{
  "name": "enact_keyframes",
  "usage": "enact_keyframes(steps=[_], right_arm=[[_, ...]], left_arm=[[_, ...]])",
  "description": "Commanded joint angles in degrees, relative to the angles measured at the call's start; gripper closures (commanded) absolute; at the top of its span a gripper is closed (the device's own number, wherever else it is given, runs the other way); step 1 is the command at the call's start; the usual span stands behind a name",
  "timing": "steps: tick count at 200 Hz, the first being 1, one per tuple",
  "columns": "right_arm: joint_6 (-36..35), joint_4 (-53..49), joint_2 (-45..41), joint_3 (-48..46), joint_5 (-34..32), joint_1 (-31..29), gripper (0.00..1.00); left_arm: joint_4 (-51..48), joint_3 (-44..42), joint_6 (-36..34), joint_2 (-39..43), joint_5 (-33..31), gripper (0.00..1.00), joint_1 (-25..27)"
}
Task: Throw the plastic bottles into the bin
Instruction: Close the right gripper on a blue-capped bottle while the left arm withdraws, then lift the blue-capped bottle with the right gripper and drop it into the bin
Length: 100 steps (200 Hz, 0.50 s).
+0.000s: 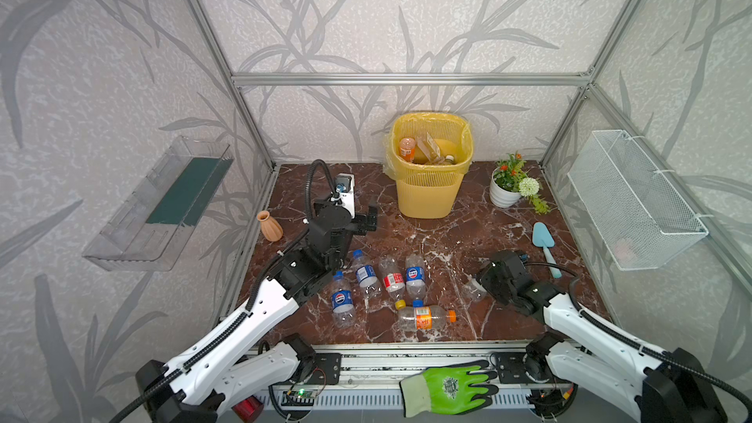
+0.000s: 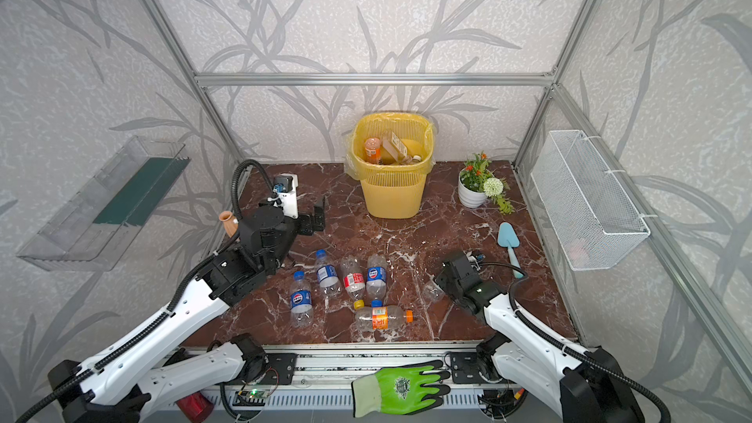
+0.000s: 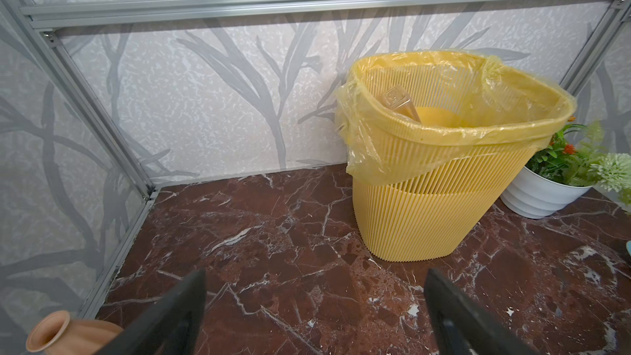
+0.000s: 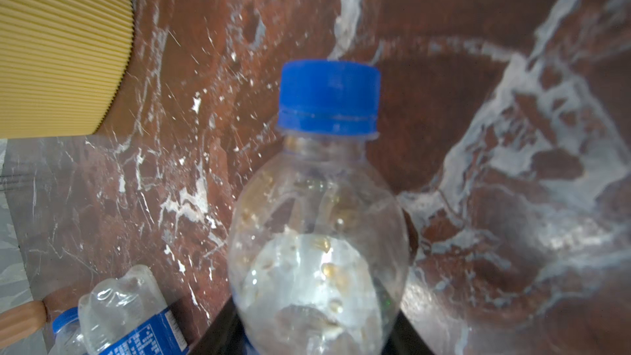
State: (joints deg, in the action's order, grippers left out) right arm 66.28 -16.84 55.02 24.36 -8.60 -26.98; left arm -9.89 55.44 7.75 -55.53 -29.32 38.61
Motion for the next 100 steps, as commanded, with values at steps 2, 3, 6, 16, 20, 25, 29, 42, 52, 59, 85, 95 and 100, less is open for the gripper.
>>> enact_keyframes(steps=[2,3,6,16,20,25,29,42,52,59,85,95,100], right_arm=[[-10.3,8.0,-0.1,7.1,-2.3,2.6,0.50],[-10.8,8.3,0.0,7.3,-2.3,2.7,0.50],[-12.1,9.2,0.2,8.3,-2.3,3.0,0.50],[-16.5,12.2,1.1,11.3,-2.2,3.7,0.48],[-18.2,13.5,1.5,12.7,-2.2,3.9,0.48],[-20.4,15.3,1.9,14.3,-2.1,4.2,0.47],[-22.1,16.7,2.3,15.8,-2.0,4.3,0.47],[-27.2,20.2,3.8,21.0,-1.7,4.7,0.47],[-32.1,22.1,4.9,25.8,-1.5,4.7,0.47],[-34.8,23.3,5.6,29.1,-1.2,4.7,0.47],[-42.1,28.9,6.6,38.8,1.2,4.6,0.47],[-44.2,31.4,6.5,41.2,2.0,4.3,0.47],[-45.4,32.6,6.4,42.3,2.1,4.0,0.47]], left_arm=[[-2.8,-0.6,5.0,0.0,-2.8,0.01,-1.3],[-3.0,-0.6,5.1,0.0,-2.8,0.01,-1.4],[-3.2,-0.7,5.6,-0.1,-2.8,0.01,-1.6],[-4.1,-0.8,7.4,-0.6,-2.8,0.01,-2.5],[-4.6,-0.9,8.2,-0.8,-2.7,0.01,-2.9],[-5.2,-0.9,9.2,-1.1,-2.5,0.01,-3.4],[-5.8,-0.9,10.0,-1.2,-2.3,0.01,-3.9],[-7.2,-1.3,12.8,-2.0,-1.0,0.01,-5.7],[-8.3,-1.7,15.1,-2.6,0.6,0.01,-7.3],[-8.8,-2.0,16.4,-3.0,1.8,0.01,-8.3],[-11.1,-3.2,20.1,-4.4,4.0,0.01,-11.2],[-11.8,-3.7,20.9,-4.8,4.6,0.01,-12.0],[-12.1,-4.0,21.4,-4.8,5.0,0.01,-12.4]])
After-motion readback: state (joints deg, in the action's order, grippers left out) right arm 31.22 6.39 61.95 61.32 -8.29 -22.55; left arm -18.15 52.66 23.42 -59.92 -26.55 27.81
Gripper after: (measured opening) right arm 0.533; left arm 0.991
